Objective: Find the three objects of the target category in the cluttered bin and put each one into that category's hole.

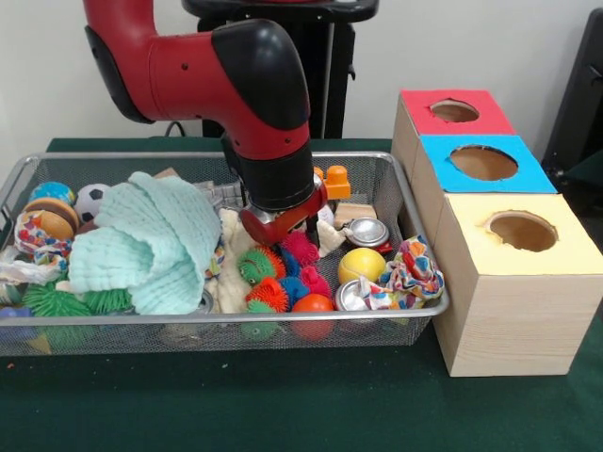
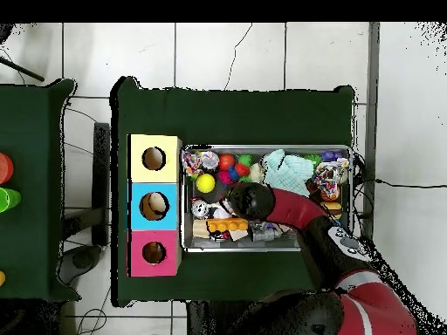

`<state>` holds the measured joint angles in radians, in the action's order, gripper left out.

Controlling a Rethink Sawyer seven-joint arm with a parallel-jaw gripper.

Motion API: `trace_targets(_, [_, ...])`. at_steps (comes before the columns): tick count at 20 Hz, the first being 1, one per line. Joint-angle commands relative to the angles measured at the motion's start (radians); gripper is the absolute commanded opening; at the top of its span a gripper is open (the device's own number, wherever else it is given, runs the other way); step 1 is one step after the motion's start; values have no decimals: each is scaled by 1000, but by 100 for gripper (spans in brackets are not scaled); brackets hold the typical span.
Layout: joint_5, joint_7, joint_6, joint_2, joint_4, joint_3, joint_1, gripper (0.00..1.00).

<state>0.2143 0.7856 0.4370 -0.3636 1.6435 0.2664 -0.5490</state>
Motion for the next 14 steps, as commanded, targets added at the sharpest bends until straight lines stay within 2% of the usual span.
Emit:
trace_targets(1, [187,-94,47,161,-76,-48,-82,100])
trace_targets(8, [253,-143,95,181,-108,0,-154,100])
trace_targets(14, [305,-164,136,186,-123,35,-190,100])
